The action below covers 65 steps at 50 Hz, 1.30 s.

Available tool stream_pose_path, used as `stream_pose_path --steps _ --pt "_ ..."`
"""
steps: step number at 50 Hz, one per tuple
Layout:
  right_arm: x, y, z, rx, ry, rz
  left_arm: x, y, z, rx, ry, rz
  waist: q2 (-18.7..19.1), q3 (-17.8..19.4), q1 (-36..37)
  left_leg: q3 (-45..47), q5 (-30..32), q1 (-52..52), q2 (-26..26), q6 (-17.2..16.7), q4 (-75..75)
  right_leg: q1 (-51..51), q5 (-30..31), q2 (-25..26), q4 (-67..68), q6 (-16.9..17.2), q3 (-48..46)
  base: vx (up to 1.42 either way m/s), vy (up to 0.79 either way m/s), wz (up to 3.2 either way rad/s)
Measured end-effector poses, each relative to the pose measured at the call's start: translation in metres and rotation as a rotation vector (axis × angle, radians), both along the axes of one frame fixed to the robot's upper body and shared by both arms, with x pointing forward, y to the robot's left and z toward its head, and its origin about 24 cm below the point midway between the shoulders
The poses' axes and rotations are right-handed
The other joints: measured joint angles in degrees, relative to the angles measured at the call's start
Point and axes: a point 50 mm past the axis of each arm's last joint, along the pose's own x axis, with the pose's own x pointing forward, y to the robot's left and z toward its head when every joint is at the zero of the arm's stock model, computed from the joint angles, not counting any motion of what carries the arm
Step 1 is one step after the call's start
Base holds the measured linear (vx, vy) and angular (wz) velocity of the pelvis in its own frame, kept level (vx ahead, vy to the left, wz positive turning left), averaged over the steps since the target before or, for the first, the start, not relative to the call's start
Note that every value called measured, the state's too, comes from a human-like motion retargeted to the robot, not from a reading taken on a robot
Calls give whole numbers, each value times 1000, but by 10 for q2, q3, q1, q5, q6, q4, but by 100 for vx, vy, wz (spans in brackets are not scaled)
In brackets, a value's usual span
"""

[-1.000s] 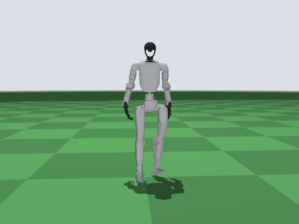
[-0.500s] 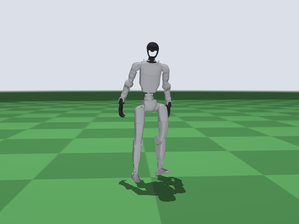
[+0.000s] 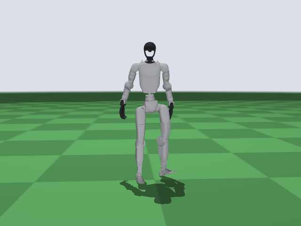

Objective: In place motions

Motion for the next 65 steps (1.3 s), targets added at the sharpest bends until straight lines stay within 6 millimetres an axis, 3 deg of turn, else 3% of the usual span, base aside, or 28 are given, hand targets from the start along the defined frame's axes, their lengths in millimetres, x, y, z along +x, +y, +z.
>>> stream_pose_path --steps 10,28,42,48,57,60,65 --pt "-13 9 -2 24 46 2 9 0 -1 -3 -31 66 -2 -24 -16 2 -26 15 5 -4 21 10 -2 4 1 -3 10 6 2 -12" --pt "-14 14 -3 37 73 18 -41 -12 3 -18 166 151 20 -91 -34 8 -49 49 5 -5 13 28 -16 20 6 -11 33 10 4 -12" --pt "-18 21 -5 66 94 51 -40 -12 3 -7 155 177 14 -94 -34 -13 -58 58 -4 0 27 49 -24 15 8 -17 27 2 1 2" --pt "-13 20 -5 72 80 61 -32 -8 2 30 120 131 13 -90 -32 -13 -53 56 -6 2 19 46 -23 14 7 -16 25 0 0 0" --pt "-8 19 -5 74 60 71 -11 2 0 22 79 -107 15 -80 -28 -11 -36 33 -1 7 6 23 -17 20 6 -14 26 -3 -3 3" --pt "-8 19 -5 74 54 69 6 4 -1 27 49 -171 13 -69 -27 -11 -27 17 2 8 3 11 -14 20 4 -13 23 -14 -9 18" --pt "-6 19 -5 77 40 53 54 13 -1 40 -66 -273 -3 -27 -16 -18 -7 -18 5 8 6 -11 -4 14 3 -11 12 -25 -11 27"
